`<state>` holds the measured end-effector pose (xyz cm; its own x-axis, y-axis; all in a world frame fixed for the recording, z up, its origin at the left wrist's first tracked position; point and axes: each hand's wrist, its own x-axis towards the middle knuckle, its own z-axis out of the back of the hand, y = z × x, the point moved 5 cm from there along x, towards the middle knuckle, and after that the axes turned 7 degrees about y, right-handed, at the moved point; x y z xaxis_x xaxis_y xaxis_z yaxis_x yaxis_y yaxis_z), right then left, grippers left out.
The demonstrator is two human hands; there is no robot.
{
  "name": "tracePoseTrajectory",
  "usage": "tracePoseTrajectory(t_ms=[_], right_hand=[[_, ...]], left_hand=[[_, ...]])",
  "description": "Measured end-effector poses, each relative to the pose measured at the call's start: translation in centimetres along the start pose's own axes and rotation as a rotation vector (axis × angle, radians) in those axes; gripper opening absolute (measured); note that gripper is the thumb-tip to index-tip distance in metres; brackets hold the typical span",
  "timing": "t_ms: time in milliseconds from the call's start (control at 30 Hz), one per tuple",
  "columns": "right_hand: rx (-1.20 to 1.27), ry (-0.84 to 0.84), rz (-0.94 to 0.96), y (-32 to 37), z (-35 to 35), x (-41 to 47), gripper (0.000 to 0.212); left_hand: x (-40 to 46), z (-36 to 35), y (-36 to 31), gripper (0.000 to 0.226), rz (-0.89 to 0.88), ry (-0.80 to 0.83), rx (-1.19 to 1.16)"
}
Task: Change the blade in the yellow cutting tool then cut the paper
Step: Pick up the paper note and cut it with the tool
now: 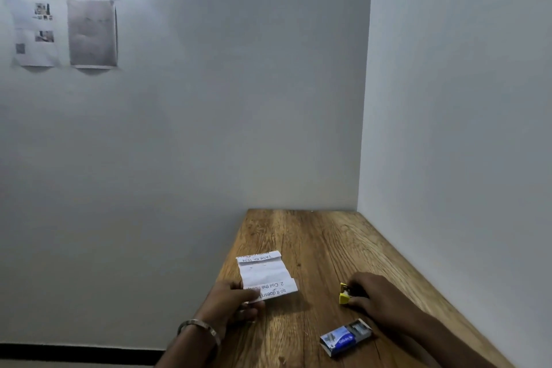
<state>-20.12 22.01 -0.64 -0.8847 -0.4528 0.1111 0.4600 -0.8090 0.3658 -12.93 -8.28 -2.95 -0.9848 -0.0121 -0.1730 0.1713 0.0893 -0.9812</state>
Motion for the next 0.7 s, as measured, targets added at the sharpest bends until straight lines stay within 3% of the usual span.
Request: tracePoseTrajectory(t_ms=[167, 267, 433, 600, 700], right_hand=[[0.318, -0.117, 0.011, 2.8, 0.0, 0.8, 0.008], [0.665, -0.09, -0.005, 4.8, -0.2, 1.1, 0.013], [1.013, 0.138, -0.117, 8.1, -1.7, 1.8, 0.052], [1.102, 0.513, -0.264, 10.0, -4.4, 1.6, 0.053], [1.152, 0.578, -0.294, 10.5, -5.6, 2.1, 0.052]], left_hand=[[0.2, 0.4, 0.2, 0.024, 0.022, -0.009, -0.08], [0.3, 0.7, 0.2, 0.025, 0.041, -0.003, -0.141], [0.3, 1.0, 0.2, 0.028, 0.039, -0.018, -0.217], [0.0, 0.9, 0.1, 0.026, 0.012, -0.036, -0.211], [-0.3, 0.7, 0.0, 0.023, -0.006, -0.041, -0.198]])
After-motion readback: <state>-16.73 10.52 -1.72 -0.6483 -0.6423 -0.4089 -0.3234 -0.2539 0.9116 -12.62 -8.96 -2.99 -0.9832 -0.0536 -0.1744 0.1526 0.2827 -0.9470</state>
